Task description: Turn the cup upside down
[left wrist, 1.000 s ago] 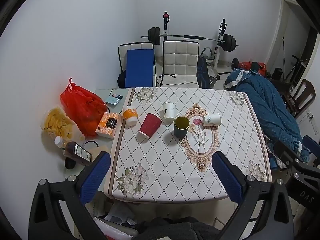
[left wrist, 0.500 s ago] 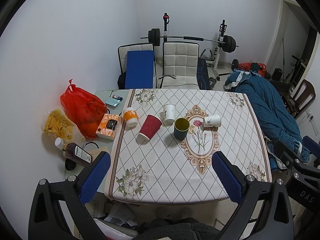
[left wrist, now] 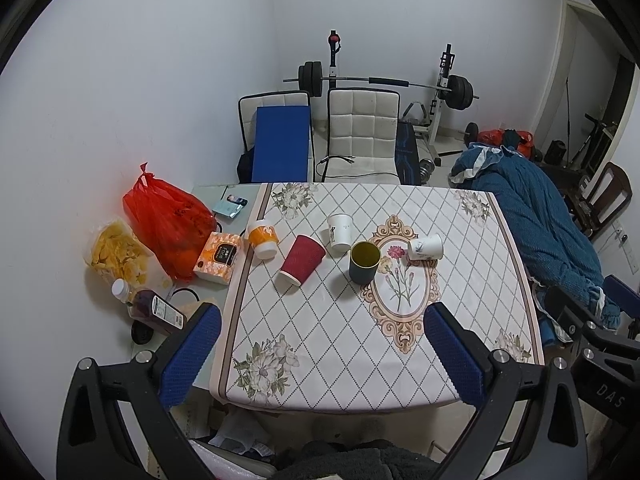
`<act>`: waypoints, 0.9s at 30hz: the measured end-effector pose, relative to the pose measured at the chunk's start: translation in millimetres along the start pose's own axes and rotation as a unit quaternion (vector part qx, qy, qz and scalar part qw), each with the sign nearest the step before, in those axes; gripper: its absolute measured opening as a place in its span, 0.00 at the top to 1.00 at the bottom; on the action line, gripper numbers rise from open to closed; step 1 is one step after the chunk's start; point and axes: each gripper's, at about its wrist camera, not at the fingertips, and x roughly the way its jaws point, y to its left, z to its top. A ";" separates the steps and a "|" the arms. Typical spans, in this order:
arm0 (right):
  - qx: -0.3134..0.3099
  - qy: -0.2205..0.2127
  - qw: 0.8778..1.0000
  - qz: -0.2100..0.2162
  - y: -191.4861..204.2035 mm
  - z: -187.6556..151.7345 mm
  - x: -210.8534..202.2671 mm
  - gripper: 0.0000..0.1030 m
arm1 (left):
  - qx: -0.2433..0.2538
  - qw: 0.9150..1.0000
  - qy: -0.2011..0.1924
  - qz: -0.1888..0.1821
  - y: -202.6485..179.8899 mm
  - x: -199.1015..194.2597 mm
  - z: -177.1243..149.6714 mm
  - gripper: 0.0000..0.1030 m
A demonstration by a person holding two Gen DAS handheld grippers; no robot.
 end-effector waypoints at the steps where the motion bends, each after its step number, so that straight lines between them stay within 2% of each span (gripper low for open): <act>1: 0.000 0.000 1.000 0.000 0.3 0.7 -0.1 0.00 | 0.000 1.000 -0.001 -0.001 1.0 0.0 -1.9 0.00; 27: 0.000 -0.004 1.000 0.000 0.6 3.8 0.8 0.00 | -0.001 1.000 -0.002 0.000 -1.4 -1.3 -2.9 0.00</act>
